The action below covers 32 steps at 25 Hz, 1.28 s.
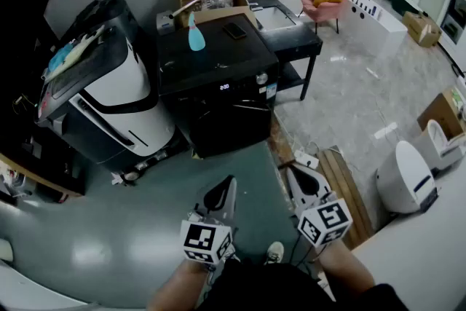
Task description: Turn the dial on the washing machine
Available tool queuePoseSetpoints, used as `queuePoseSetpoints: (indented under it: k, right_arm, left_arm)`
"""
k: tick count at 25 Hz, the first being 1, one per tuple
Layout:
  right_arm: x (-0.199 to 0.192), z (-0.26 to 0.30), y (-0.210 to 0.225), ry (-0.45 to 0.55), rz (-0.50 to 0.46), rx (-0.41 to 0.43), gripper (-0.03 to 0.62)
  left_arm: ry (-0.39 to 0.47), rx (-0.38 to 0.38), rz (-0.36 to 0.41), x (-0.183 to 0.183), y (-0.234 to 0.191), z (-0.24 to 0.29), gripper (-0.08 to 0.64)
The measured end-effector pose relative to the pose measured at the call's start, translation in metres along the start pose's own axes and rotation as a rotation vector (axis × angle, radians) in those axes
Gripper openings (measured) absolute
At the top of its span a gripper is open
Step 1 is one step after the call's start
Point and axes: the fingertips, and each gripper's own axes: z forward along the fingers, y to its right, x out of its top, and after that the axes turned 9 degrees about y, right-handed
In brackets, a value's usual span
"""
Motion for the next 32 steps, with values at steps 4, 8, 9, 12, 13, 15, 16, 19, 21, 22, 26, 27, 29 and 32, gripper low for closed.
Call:
queuePoseSetpoints:
  k: [4,8,9,12,13,15,16,19,21,22,26,27,29,32]
  right_arm:
    - [-0.003,0.003,-0.002,0.009,-0.002,0.010,-0.003]
    - [-0.004,0.005,-0.005,0.006,-0.005,0.010,-0.003]
    - [-0.004,0.006,-0.006,0.007,-0.006,0.012,-0.003]
    - [-0.001,0.010,-0.010,0.013,0.000,0.019,-0.003]
    - [0.000,0.011,-0.011,0.018,0.004,0.024,-0.003]
    - [0.000,0.016,-0.016,0.027,0.006,0.036,-0.002]
    - [-0.001,0.019,-0.018,0.029,0.002,0.039,-0.001]
    - [-0.005,0.027,-0.025,0.031,-0.010,0.044,0.000]
    - [-0.007,0.033,-0.029,0.032,-0.007,0.049,0.002]
    - [-0.008,0.037,-0.032,0.033,-0.005,0.049,0.002]
    - [-0.011,0.052,-0.044,0.034,-0.003,0.047,0.036]
    - [-0.012,0.056,-0.047,0.033,-0.002,0.046,0.042]
    - [-0.014,0.064,-0.054,0.033,-0.002,0.043,0.057]
    - [-0.017,0.076,-0.064,0.034,-0.010,0.037,0.085]
  left_arm:
    - [-0.003,0.006,-0.002,0.000,-0.005,-0.002,0.005]
    - [0.006,0.014,-0.002,0.001,-0.010,-0.004,0.005]
    - [0.006,0.016,-0.002,0.001,-0.011,-0.004,0.005]
    - [0.004,0.023,-0.011,0.001,-0.016,-0.006,0.005]
    - [0.006,0.025,-0.011,0.001,-0.018,-0.006,0.005]
    - [0.013,0.025,-0.007,0.002,-0.022,-0.007,0.005]
    - [0.014,0.026,-0.006,0.001,-0.025,-0.007,0.005]
    - [0.015,0.023,-0.010,0.000,-0.035,-0.009,0.005]
    - [0.020,0.017,-0.011,-0.001,-0.042,-0.009,0.005]
    - [0.021,0.016,-0.012,-0.001,-0.046,-0.010,0.005]
    - [0.018,0.019,-0.020,-0.003,-0.067,-0.014,0.006]
    - [0.015,0.018,-0.022,-0.003,-0.073,-0.015,0.007]
    - [0.013,0.012,-0.026,-0.004,-0.083,-0.017,0.044]
    - [0.010,-0.009,-0.023,-0.007,-0.097,-0.019,0.096]
